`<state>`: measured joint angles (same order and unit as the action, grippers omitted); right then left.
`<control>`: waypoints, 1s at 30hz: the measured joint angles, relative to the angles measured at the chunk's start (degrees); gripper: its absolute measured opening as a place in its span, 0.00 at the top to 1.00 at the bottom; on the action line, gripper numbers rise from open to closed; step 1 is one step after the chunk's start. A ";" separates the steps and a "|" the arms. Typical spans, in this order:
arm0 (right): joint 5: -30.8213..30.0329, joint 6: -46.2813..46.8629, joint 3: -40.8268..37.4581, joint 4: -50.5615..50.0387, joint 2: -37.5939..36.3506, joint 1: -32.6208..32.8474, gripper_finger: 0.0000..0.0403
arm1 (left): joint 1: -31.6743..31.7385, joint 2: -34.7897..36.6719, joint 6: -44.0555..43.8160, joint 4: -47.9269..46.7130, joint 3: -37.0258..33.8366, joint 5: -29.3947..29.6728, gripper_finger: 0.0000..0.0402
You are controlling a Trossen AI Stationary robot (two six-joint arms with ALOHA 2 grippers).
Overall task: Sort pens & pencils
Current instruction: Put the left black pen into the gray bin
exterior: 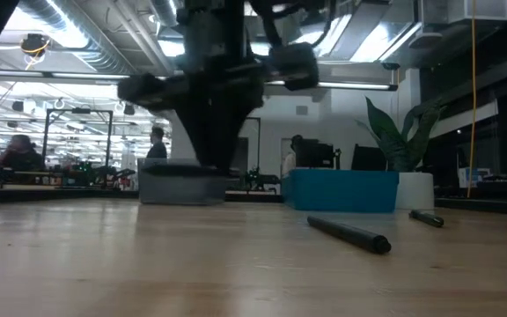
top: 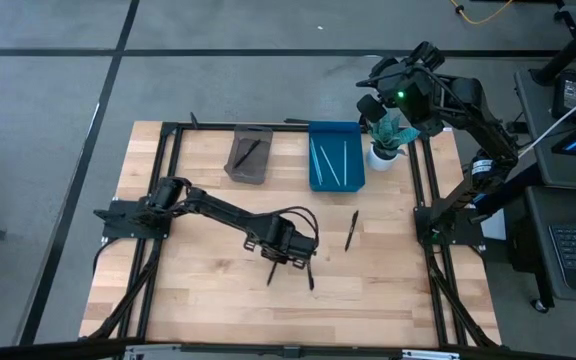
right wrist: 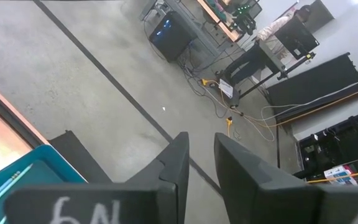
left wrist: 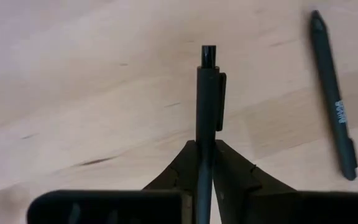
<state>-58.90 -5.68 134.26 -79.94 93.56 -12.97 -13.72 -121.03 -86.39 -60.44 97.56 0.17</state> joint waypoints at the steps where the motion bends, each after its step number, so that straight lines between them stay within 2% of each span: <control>1: 0.01 0.23 0.00 -0.02 0.00 0.00 0.81 | 0.00 0.23 -0.02 -0.87 0.17 0.19 0.94; 7: 0.29 0.88 0.00 -0.02 0.00 0.00 0.81 | 0.52 1.21 1.45 -8.50 3.53 0.77 0.90; 16: 0.45 0.84 0.00 -0.02 0.00 0.00 0.81 | 1.86 1.20 4.52 -19.90 10.90 4.03 0.92; 20: 0.46 0.80 0.00 -0.02 0.00 0.00 0.81 | 2.79 1.20 5.85 -24.36 12.81 4.97 0.90; 30: 0.46 0.50 0.00 -0.04 0.00 0.00 0.81 | 7.02 1.20 10.68 -29.60 13.42 6.00 0.91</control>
<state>-58.44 -5.18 134.26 -79.99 93.56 -12.97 -6.70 -119.83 -75.71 -90.04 110.98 6.17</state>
